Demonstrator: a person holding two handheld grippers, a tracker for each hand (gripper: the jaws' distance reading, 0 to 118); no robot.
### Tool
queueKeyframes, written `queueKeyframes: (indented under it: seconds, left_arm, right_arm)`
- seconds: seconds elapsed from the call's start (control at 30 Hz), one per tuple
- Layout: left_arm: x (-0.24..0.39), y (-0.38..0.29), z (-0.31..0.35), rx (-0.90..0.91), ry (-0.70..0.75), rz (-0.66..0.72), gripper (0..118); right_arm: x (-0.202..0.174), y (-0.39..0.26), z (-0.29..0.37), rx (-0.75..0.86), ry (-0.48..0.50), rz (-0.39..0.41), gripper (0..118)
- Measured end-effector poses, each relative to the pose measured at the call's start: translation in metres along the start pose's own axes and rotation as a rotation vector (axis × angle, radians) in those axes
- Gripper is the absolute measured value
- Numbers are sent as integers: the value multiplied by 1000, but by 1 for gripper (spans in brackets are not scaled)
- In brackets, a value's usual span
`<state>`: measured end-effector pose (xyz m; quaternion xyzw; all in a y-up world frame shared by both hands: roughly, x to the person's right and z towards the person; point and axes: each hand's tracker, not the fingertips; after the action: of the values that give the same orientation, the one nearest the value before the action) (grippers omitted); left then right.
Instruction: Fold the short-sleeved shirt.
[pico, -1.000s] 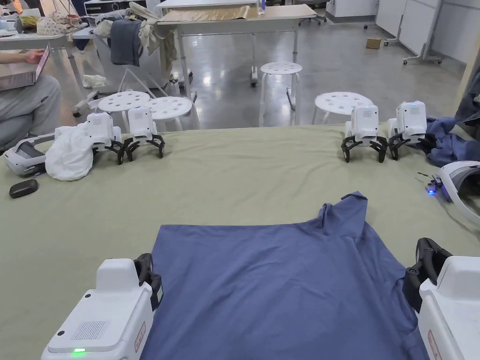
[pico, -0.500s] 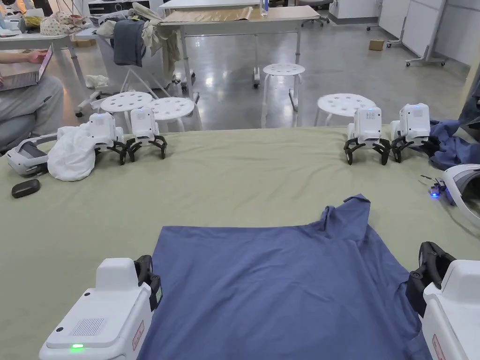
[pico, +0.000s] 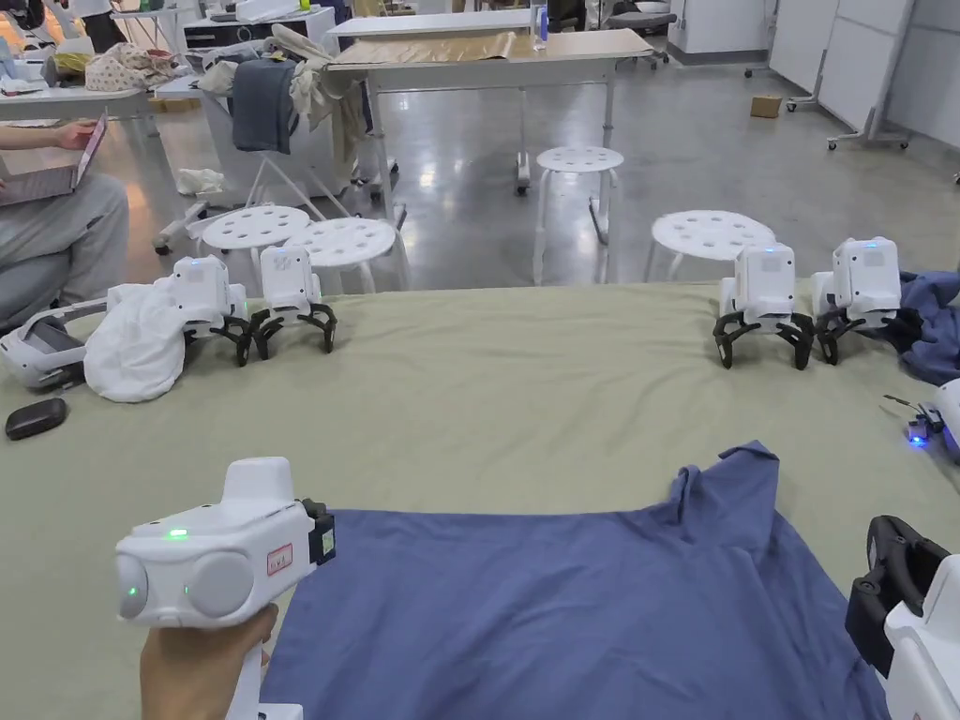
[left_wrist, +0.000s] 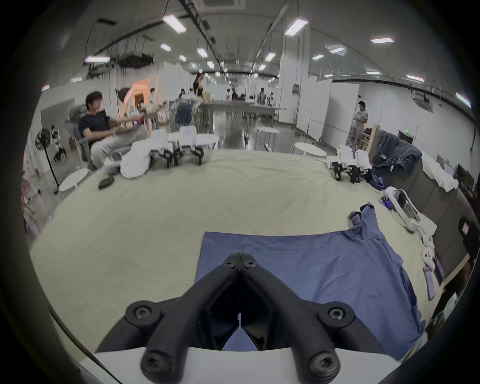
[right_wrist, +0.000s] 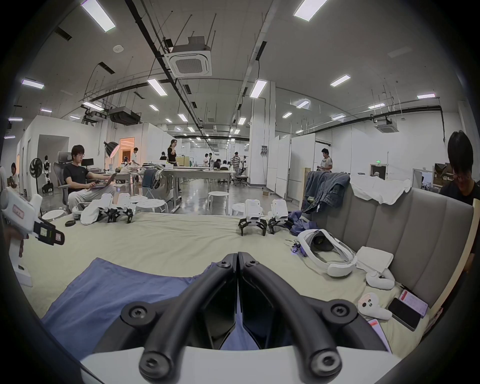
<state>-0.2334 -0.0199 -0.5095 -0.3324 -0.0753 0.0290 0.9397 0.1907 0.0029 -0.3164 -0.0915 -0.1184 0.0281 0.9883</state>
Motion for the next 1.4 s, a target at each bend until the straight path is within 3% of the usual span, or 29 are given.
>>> queueKeyframes:
  seconds: [0.4, 0.43, 0.5, 0.57, 0.6, 0.63, 0.83, 0.87, 1.0, 1.07, 1.17, 1.4]
  left_arm:
    - [-40, 47, -168, -286, -11, 67, 0]
    - [-43, 49, -178, -304, -9, 59, 4]
    - [-49, 52, -194, -362, 17, 71, 34]
    - [-53, 54, -204, -381, 17, 63, 83]
    - [-48, 51, -199, -380, 45, 50, 95]
    - [-47, 51, -201, -383, 60, 34, 97]
    - [-39, 45, -214, -409, 66, -2, 96]
    - [-42, 45, -219, -417, 69, -7, 91]
    - [-36, 38, -227, -452, 34, -24, 38]
    - [-31, 32, -230, -480, 44, -25, 29]
    - [-29, 30, -231, -463, 35, -16, 3]
    - [-33, 30, -217, -420, -13, -11, 0]
  right_arm:
    - [-15, -16, -73, -61, 20, 33, 4]
    - [-15, -19, -77, -65, 21, 36, 4]
    - [-15, -23, -82, -78, 23, 42, 4]
    - [-15, -28, -86, -93, 26, 52, 4]
    - [-15, -31, -87, -98, 27, 55, 4]
    - [-15, -34, -88, -105, 28, 59, 4]
    - [-11, -45, -89, -140, 20, 60, 4]
    - [-9, -46, -89, -145, 20, 56, 4]
    - [-6, -48, -91, -156, 17, 56, 4]
    - [-5, -48, -92, -160, 19, 60, 4]
    - [-3, -45, -94, -160, 22, 62, 4]
    - [-1, -34, -121, -191, 63, 28, 4]
